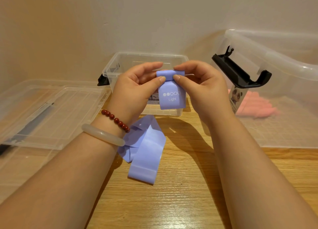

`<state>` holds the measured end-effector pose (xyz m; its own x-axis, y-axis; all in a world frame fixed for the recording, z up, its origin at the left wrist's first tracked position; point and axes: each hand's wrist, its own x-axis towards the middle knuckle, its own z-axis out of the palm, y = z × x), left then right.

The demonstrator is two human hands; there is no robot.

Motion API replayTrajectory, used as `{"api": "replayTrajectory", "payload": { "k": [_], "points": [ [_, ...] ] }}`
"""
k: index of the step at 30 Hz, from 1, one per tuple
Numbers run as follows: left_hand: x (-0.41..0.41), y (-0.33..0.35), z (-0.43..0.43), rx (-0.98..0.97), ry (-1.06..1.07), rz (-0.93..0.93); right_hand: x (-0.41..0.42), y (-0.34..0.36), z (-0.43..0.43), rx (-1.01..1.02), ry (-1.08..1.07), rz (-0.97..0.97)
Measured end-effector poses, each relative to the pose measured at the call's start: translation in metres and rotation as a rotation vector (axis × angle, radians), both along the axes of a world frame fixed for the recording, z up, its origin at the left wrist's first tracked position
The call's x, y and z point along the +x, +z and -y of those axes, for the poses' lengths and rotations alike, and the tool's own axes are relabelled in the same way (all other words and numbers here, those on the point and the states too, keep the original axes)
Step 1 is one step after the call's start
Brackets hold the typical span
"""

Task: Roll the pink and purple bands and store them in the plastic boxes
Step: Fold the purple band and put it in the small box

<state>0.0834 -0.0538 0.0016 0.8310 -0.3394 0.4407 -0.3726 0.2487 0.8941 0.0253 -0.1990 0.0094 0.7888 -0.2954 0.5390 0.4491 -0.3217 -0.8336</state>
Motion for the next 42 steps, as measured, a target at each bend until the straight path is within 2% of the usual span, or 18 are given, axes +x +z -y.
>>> {"api": "replayTrajectory", "payload": {
  "k": [17, 21, 27, 34, 42],
  "points": [
    [0.0018, -0.0009, -0.0006, -0.007, 0.054, 0.019, -0.0017, 0.0005, -0.0013, -0.042, -0.013, -0.007],
    [0.0013, -0.0017, 0.001, 0.007, 0.039, 0.027, 0.0004, -0.0004, -0.0006, 0.004, -0.019, 0.0],
    [0.0007, -0.0003, 0.0014, -0.025, 0.044, -0.048, 0.0005, 0.0001, -0.0001, 0.02, -0.016, 0.005],
    [-0.0004, 0.0, 0.0006, 0.006, 0.106, 0.021, -0.0017, -0.0004, -0.0019, -0.031, -0.026, -0.036],
    [-0.001, -0.0028, 0.002, 0.001, 0.044, 0.027, -0.0013, 0.0019, -0.0016, -0.007, -0.045, -0.033]
  ]
}}
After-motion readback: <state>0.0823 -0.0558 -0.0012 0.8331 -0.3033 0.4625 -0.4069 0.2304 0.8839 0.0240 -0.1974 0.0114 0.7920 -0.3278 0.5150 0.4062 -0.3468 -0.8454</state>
